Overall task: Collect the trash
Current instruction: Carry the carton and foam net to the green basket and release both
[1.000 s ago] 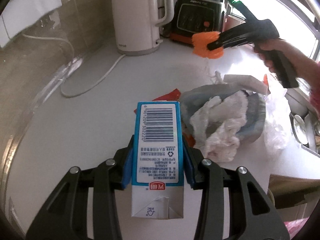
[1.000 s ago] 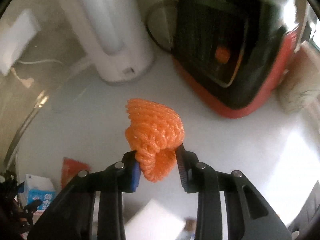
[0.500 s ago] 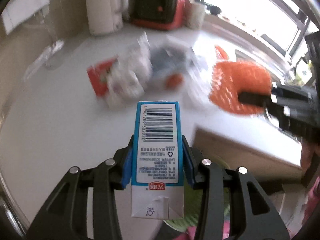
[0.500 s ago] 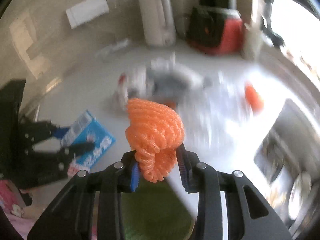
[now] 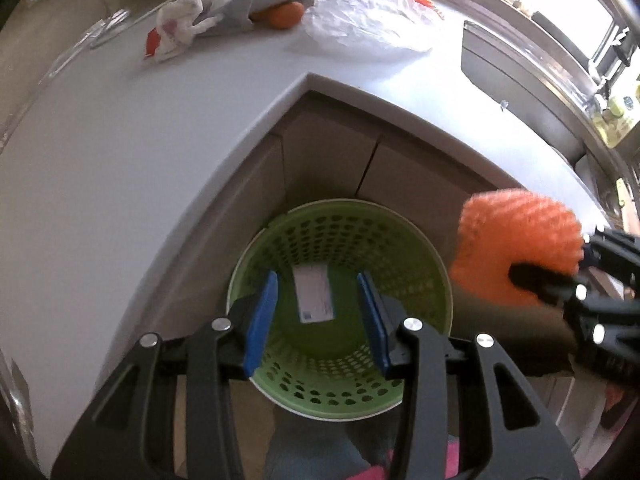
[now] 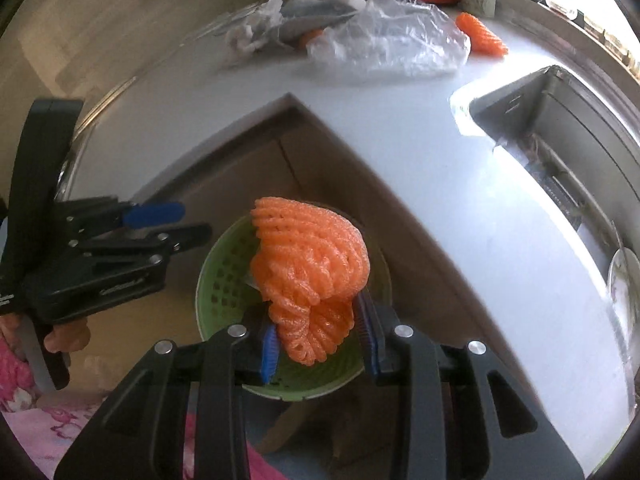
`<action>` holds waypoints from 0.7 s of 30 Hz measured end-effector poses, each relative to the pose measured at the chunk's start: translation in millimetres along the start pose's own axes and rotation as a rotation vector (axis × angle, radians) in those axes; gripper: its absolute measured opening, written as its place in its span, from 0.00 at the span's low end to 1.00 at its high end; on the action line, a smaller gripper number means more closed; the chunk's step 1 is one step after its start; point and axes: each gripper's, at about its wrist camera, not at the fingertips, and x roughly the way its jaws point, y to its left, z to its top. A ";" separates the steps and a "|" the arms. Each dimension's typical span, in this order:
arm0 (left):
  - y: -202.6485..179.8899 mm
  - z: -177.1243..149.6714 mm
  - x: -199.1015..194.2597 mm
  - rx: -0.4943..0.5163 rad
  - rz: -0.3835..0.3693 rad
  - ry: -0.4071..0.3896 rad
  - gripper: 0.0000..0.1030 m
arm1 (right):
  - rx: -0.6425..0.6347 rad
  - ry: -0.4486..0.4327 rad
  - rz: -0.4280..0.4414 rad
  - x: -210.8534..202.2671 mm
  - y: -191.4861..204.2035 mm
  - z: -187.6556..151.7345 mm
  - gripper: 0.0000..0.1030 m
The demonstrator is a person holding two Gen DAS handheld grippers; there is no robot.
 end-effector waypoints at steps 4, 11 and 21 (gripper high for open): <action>-9.2 -0.3 -5.1 -0.032 0.039 -0.014 0.58 | -0.031 -0.007 0.010 0.8 -0.4 -7.0 0.32; -7.0 8.9 -37.6 -0.047 0.092 -0.084 0.77 | -0.085 -0.014 0.042 -3.9 7.7 -1.3 0.37; 47.8 59.7 -61.0 -0.028 0.119 -0.175 0.85 | -0.095 -0.036 0.040 1.4 37.4 31.1 0.72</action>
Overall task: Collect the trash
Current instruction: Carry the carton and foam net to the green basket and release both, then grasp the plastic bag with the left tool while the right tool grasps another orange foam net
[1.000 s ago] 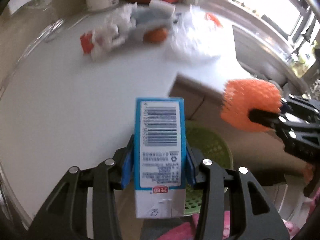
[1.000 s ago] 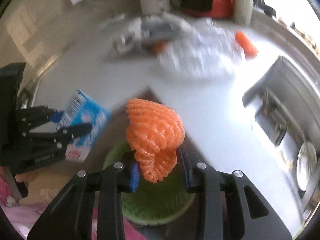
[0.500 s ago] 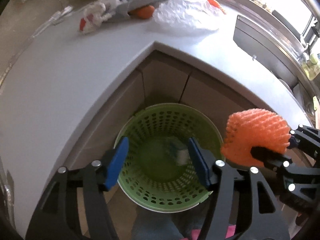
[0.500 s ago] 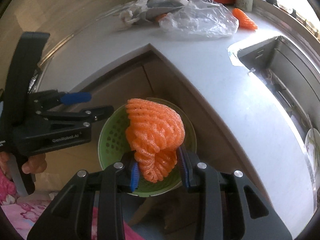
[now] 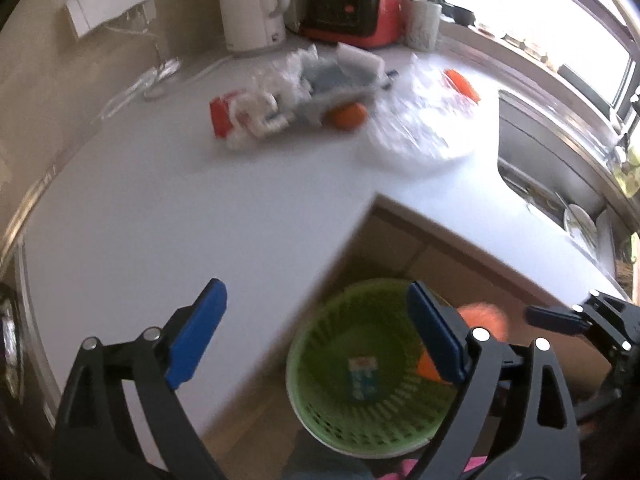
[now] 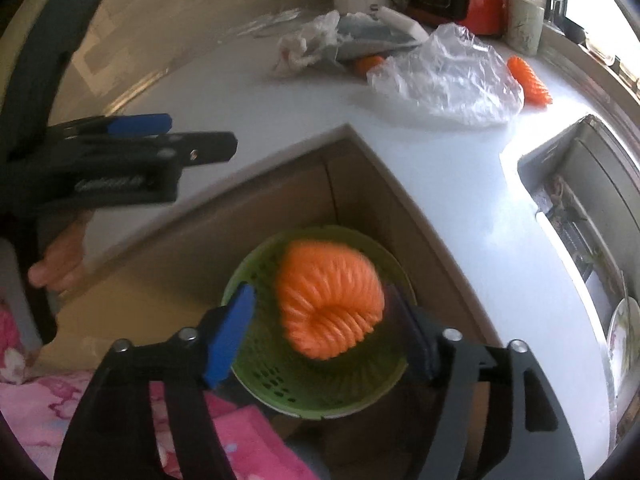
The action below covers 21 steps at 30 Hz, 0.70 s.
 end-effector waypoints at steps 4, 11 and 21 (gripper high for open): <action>20.6 31.2 13.1 0.026 -0.009 -0.022 0.87 | 0.045 -0.046 -0.041 -7.3 -1.3 20.7 0.77; 34.6 69.5 34.9 0.095 -0.068 -0.030 0.87 | 0.140 -0.126 -0.107 -19.2 -5.6 57.1 0.84; -31.2 100.8 71.6 0.248 -0.273 0.003 0.88 | 0.230 -0.120 -0.196 -13.9 -39.2 68.2 0.84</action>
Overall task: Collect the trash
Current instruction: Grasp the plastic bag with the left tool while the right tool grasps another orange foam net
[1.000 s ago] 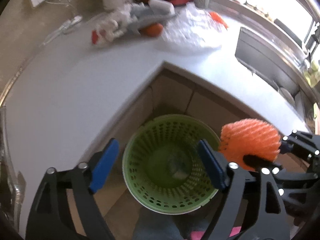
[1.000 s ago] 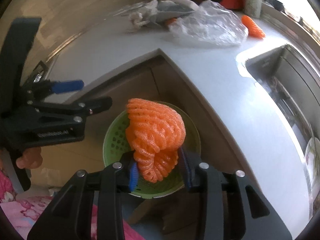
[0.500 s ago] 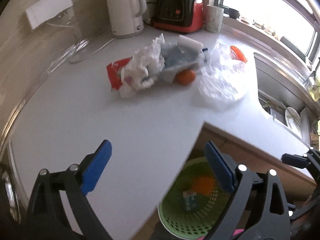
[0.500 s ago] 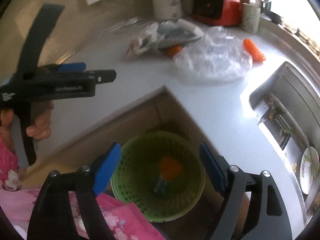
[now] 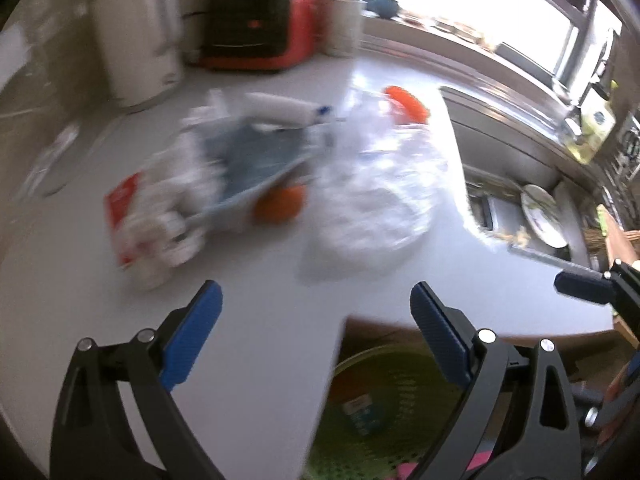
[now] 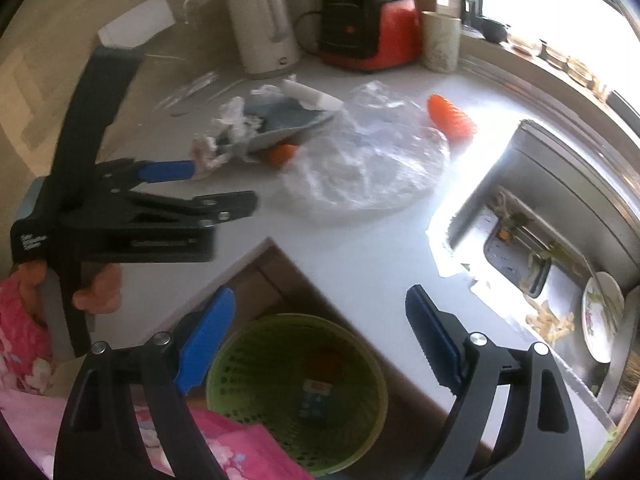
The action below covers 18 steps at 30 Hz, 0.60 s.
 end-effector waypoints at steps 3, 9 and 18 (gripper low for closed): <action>-20.5 18.4 30.6 -0.004 -0.025 0.029 0.88 | -0.001 0.020 -0.019 1.6 -14.9 -1.6 0.84; -52.3 47.3 78.8 -0.036 0.019 0.062 0.85 | -0.037 0.063 -0.029 9.1 -49.6 7.4 0.85; -64.0 48.7 91.3 -0.070 0.118 0.084 0.16 | -0.111 0.036 -0.051 42.8 -116.6 75.0 0.85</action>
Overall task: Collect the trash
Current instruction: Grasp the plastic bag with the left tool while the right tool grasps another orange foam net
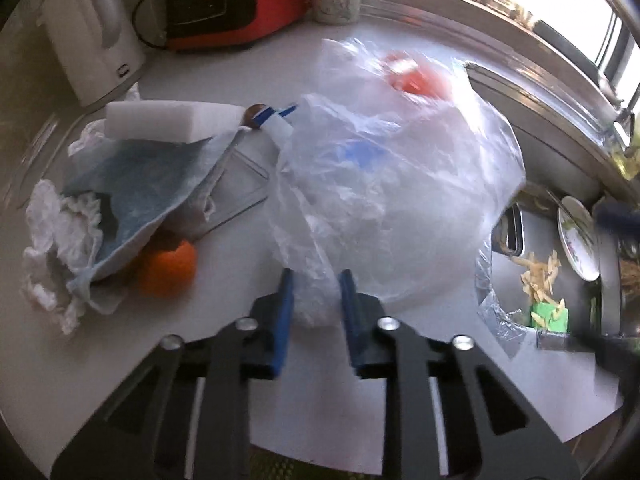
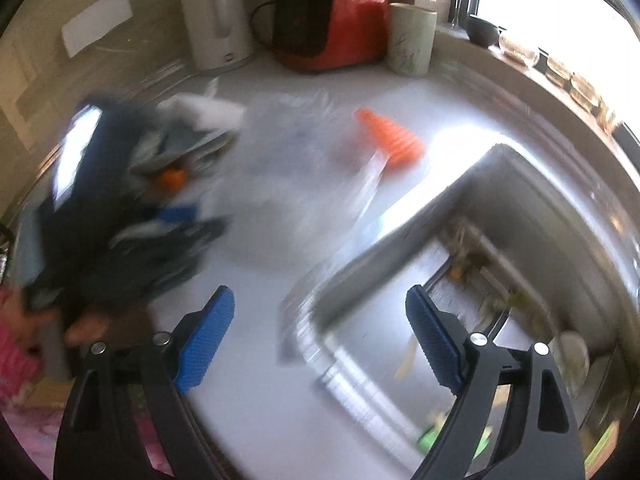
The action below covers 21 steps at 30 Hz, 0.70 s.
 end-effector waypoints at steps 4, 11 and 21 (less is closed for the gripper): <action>11.2 -10.6 -10.4 -0.058 0.012 -0.001 0.10 | 0.006 -0.030 0.018 22.3 -33.6 39.5 0.85; 31.4 -37.6 -43.1 -0.169 0.074 -0.021 0.10 | 0.011 -0.017 0.061 82.6 -62.3 94.3 0.84; 32.5 -59.7 -69.5 -0.268 0.143 -0.031 0.10 | -0.023 0.016 0.085 131.7 -64.7 118.6 0.37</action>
